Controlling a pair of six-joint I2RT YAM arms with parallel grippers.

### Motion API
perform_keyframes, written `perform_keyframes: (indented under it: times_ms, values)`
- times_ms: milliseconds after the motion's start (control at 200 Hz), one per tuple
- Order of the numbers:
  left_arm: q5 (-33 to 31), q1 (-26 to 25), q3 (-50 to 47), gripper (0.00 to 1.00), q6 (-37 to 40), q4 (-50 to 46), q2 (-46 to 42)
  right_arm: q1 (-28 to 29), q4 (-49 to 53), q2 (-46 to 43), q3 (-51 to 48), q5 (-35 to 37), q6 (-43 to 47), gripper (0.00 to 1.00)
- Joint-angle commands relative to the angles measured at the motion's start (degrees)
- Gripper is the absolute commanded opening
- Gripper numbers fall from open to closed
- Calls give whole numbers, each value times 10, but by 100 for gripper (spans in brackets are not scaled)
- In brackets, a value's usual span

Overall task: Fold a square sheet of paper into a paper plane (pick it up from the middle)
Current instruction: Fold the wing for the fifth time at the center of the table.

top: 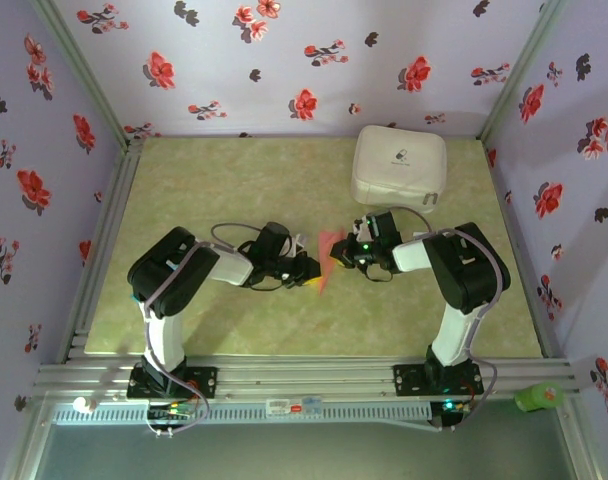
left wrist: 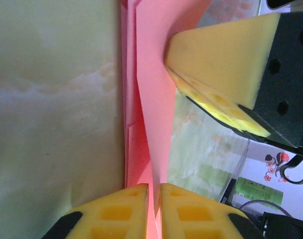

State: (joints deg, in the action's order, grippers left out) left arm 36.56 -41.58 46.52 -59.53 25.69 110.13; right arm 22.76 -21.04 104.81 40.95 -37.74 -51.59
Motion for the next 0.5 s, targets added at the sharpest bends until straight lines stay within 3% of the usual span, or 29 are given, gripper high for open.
perform_keyframes:
  times_ms: [0,295,495]
  values:
    - [-2,-6,0,14,29,-86,0,-2,35,19,6,28,10,6]
    - [1,-12,22,21,63,-134,-8,-2,41,19,6,28,12,6]
    - [-3,-26,65,22,118,-224,-8,-2,44,17,7,29,13,7]
